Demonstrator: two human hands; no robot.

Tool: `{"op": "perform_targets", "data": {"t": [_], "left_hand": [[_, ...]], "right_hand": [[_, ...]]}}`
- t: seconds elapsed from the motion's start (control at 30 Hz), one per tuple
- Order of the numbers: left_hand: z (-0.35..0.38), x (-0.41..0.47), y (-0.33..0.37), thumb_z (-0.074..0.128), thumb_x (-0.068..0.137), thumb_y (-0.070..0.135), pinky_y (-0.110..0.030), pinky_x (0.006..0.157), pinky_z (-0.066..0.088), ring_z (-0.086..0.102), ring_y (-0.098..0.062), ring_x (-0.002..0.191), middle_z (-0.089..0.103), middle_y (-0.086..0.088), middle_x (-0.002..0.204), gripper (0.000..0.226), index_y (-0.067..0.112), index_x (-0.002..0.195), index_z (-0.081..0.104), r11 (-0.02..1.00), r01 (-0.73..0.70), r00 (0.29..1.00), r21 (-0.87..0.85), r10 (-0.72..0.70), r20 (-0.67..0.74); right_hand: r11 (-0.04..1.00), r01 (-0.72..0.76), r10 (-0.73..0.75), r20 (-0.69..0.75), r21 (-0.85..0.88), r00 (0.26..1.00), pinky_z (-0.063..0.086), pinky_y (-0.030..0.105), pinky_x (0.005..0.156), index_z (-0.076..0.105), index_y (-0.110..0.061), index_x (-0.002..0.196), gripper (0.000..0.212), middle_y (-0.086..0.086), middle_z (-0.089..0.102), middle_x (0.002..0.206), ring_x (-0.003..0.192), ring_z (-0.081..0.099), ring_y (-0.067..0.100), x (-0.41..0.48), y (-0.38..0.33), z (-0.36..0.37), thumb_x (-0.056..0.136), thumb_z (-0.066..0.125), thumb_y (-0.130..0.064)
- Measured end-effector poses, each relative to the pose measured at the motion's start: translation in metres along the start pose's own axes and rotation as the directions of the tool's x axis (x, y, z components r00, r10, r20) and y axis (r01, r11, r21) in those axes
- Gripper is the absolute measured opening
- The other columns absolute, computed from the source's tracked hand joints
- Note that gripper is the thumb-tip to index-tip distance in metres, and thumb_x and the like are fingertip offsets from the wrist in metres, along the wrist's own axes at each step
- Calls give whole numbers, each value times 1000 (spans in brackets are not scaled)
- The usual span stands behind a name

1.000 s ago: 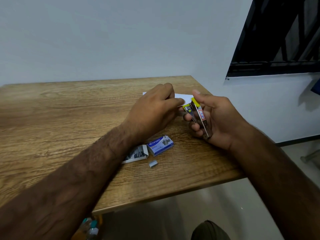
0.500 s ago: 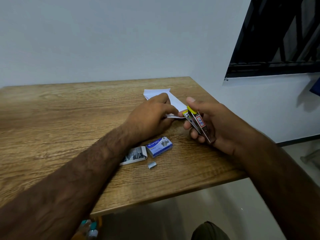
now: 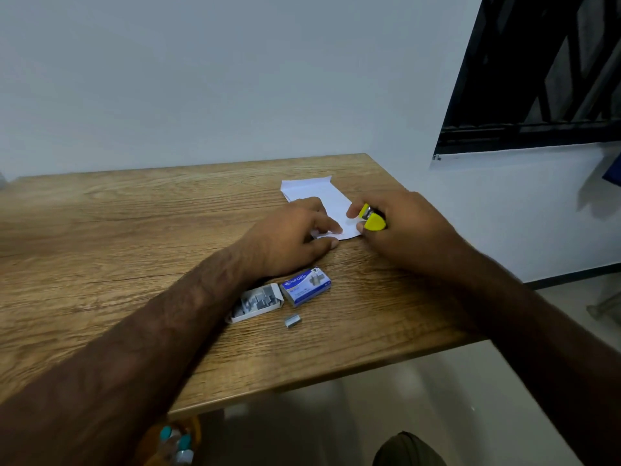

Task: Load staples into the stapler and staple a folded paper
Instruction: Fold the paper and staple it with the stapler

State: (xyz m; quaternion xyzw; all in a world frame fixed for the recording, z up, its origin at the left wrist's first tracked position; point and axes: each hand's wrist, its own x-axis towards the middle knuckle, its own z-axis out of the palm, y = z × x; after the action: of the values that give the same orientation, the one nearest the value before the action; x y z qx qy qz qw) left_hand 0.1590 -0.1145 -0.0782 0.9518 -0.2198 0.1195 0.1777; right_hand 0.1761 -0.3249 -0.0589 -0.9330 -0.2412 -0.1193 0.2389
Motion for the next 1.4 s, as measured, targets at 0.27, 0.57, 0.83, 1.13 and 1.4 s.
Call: {"op": "perform_targets", "data": {"t": [0.27,0.57,0.83,1.13,1.4], "left_hand": [[-3,16,4,61,96,31,-36,98,48,61,-17,114,64,4,126,32,21,124,72,997,52,996,50,-56,71],[1,57,3,56,98,43,-29,99,43,56,-24,126,58,-4,139,48,16,137,62,982,104,975,157,-132,181],[4,85,1,47,99,52,-42,108,44,56,-27,125,58,-9,141,48,12,123,62,957,211,923,197,-261,281],[2,104,2,50,99,54,-44,115,36,47,-28,137,49,-7,152,64,16,150,42,944,274,869,181,-324,374],[3,106,5,55,99,49,-43,114,36,43,-31,141,41,-13,156,71,5,151,34,945,267,887,190,-318,336]], "right_hand": [[991,-41,61,160,-126,985,44,30,79,67,-42,108,24,-12,65,106,104,58,15,17,11,9,87,62,-32],[987,-76,88,79,-141,993,36,28,65,68,-41,101,17,-8,69,109,90,54,15,52,30,16,86,61,-38],[974,-168,182,83,-150,980,49,37,86,68,-38,105,24,-5,69,115,108,61,24,81,39,21,84,57,-34],[963,-213,235,130,-162,963,46,37,87,64,-39,111,29,-3,63,118,109,57,24,107,46,21,85,54,-31],[969,-183,207,142,-165,968,44,39,92,59,-40,123,38,-6,59,137,122,55,22,110,52,24,88,52,-29]]}}
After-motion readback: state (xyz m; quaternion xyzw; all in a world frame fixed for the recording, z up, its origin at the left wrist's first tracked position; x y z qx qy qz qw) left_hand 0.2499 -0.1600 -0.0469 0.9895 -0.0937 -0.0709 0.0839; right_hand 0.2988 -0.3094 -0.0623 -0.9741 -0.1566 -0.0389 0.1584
